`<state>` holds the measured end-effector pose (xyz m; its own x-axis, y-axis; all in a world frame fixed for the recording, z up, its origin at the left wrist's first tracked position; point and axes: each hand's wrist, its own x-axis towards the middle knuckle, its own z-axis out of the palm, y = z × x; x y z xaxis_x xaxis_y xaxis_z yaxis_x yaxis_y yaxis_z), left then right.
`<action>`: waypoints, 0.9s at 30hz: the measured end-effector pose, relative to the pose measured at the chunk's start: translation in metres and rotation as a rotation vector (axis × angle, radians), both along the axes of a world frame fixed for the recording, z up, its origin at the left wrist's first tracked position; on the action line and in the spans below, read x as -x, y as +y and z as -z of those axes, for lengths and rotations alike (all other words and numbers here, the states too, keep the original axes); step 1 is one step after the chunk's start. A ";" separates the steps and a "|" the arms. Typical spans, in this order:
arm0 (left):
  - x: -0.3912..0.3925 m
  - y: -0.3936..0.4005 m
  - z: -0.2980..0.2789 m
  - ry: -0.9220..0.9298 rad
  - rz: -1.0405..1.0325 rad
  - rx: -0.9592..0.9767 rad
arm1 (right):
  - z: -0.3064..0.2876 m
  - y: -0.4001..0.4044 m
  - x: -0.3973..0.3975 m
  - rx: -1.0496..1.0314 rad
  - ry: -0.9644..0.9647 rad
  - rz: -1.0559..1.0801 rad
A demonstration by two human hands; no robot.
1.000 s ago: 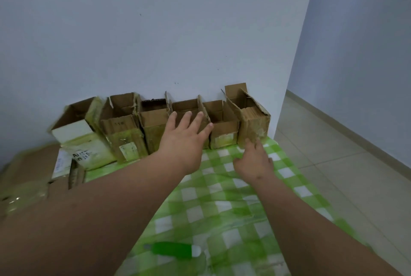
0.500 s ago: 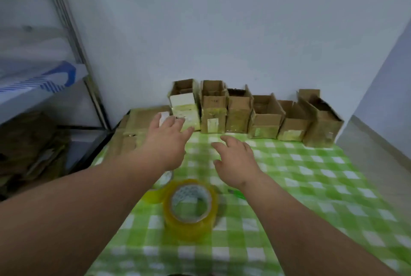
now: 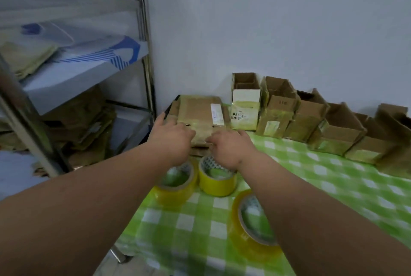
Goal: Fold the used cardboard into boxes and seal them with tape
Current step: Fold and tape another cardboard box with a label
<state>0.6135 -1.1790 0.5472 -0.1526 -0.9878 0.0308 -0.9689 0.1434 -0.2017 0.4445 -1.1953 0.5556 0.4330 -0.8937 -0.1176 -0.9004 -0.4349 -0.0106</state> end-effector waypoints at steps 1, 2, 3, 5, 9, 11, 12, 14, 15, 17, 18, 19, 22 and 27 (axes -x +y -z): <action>0.000 -0.005 0.001 -0.003 -0.003 -0.020 | -0.002 -0.005 -0.001 -0.026 -0.025 0.032; 0.001 -0.010 0.002 -0.005 -0.008 -0.045 | -0.004 -0.009 -0.002 -0.036 -0.040 0.054; 0.002 -0.014 0.003 -0.007 -0.012 -0.070 | -0.003 -0.013 -0.001 -0.029 -0.047 0.069; 0.003 -0.023 0.005 -0.007 -0.021 -0.108 | 0.000 -0.021 0.000 -0.004 -0.056 0.106; 0.009 -0.035 0.007 0.033 -0.047 -0.180 | 0.013 -0.033 -0.001 -0.145 -0.071 0.215; 0.010 -0.039 0.008 0.045 -0.054 -0.208 | 0.018 -0.037 -0.003 -0.209 -0.115 0.240; 0.010 -0.042 0.010 0.052 -0.059 -0.222 | 0.020 -0.038 -0.004 -0.207 -0.134 0.247; 0.008 -0.045 0.011 0.071 -0.072 -0.250 | 0.021 -0.040 -0.005 -0.131 -0.129 0.266; 0.008 -0.045 0.010 0.080 -0.076 -0.258 | 0.021 -0.040 -0.005 -0.080 -0.104 0.270; 0.008 -0.046 0.008 0.083 -0.071 -0.265 | 0.020 -0.038 -0.004 -0.016 -0.048 0.264; 0.008 -0.046 0.008 0.083 -0.067 -0.269 | 0.020 -0.037 -0.004 -0.006 -0.050 0.262; 0.009 -0.046 0.009 0.094 -0.065 -0.271 | 0.021 -0.037 -0.004 -0.012 -0.073 0.271; 0.010 -0.047 0.011 0.310 -0.120 -0.201 | 0.026 -0.036 -0.005 -0.052 -0.197 0.325; 0.010 -0.050 -0.010 1.099 -0.498 -0.166 | 0.022 -0.028 -0.002 -0.115 -0.309 0.381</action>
<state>0.6038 -1.2293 0.5576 0.2723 -0.9349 -0.2277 -0.5683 -0.3472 0.7460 0.4462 -1.2234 0.5332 0.1090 -0.9837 -0.1427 -0.9422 -0.0565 -0.3302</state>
